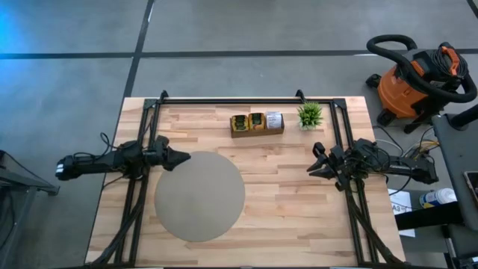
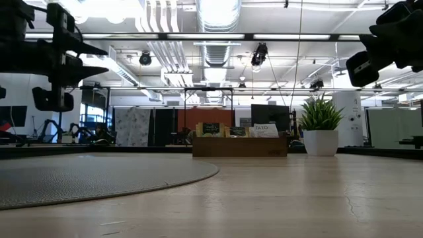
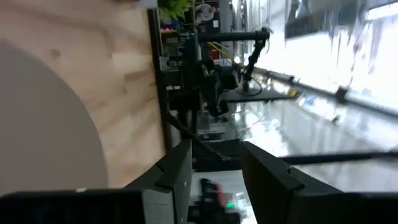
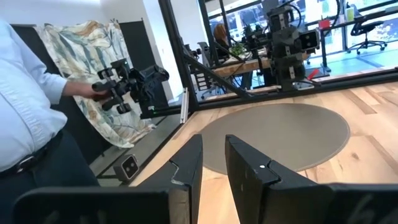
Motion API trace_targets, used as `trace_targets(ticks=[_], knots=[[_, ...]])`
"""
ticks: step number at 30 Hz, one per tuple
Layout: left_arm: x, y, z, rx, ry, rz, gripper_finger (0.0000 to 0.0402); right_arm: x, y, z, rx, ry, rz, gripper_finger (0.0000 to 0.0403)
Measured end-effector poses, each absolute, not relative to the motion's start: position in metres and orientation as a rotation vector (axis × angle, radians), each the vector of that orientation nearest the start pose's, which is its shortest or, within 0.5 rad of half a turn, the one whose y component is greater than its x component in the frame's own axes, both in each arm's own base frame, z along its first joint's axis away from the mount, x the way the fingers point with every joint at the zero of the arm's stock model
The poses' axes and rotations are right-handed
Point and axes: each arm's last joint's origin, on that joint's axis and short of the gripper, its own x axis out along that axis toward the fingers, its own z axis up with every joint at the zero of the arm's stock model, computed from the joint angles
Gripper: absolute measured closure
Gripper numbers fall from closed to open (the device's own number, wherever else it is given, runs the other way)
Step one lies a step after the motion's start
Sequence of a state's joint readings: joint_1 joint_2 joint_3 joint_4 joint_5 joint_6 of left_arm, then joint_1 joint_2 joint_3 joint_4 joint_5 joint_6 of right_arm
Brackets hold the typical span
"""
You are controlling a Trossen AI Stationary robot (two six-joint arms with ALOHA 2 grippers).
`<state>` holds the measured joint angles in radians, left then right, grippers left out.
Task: Pick & Place Tea
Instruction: Return to Home Position
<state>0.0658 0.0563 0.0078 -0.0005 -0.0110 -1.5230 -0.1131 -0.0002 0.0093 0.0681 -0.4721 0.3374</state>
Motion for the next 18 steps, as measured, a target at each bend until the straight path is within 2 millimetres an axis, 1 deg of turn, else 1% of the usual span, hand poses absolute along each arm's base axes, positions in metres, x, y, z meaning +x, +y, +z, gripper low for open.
trace_targets(ticks=[2, 9, 14, 18], knots=[[0.1008, 0.0070, 0.1611, -1.404, -0.007, 0.104, 0.0271, 0.0945, 0.0028, 0.1730, 0.311, -0.013, 0.370, 0.0335], [0.1014, 0.0071, 0.1599, -0.848, 0.032, 0.104, 0.0271, 0.0945, 0.0029, 0.1730, 0.311, -0.013, 0.372, 0.0335], [0.1015, 0.0071, 0.1597, -0.580, 0.047, 0.099, 0.0271, 0.0945, 0.0029, 0.1730, 0.311, -0.013, 0.372, 0.0335], [0.1016, 0.0071, 0.1595, -0.322, 0.061, 0.092, 0.0271, 0.0945, 0.0029, 0.1730, 0.311, -0.013, 0.371, 0.0335]])
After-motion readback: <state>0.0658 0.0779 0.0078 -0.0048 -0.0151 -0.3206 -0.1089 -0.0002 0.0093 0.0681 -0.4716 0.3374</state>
